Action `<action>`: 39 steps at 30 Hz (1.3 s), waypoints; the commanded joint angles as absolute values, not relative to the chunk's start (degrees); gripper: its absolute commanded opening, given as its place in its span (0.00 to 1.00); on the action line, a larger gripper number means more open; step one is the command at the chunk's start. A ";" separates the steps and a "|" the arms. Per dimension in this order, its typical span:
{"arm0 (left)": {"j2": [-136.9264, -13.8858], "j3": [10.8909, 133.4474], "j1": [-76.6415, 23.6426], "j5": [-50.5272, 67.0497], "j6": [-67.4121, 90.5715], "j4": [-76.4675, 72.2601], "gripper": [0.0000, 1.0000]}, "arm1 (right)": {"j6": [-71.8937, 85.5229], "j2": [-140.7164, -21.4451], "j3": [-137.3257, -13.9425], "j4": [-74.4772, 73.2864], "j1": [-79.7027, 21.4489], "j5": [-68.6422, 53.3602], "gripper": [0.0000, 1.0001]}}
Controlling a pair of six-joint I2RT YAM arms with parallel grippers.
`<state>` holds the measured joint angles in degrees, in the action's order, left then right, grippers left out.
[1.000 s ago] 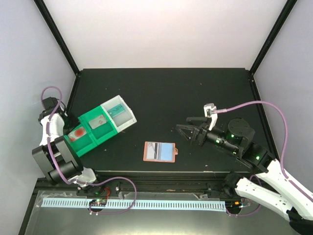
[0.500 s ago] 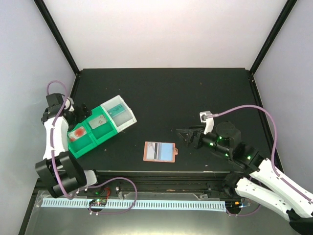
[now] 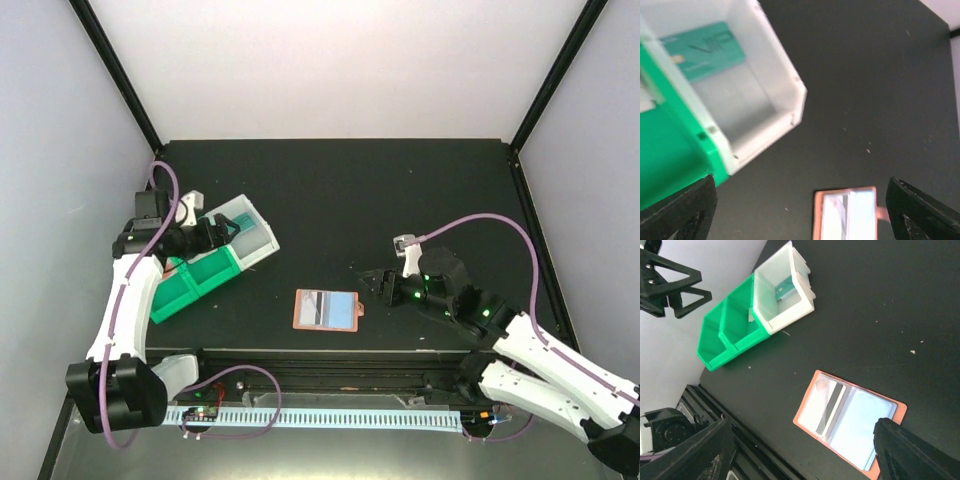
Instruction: Take the credit cards out of the card holder
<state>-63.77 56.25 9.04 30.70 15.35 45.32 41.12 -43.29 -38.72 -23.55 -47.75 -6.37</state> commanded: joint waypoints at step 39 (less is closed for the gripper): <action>-60.64 23.10 -22.48 35.74 38.33 11.80 0.90 | 43.59 -84.61 -46.68 -9.32 -58.44 -1.59 0.34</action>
<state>-61.49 23.73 -22.52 36.03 36.32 14.37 45.21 -81.60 -43.48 -10.66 -57.32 -4.75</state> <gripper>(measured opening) 0.898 0.365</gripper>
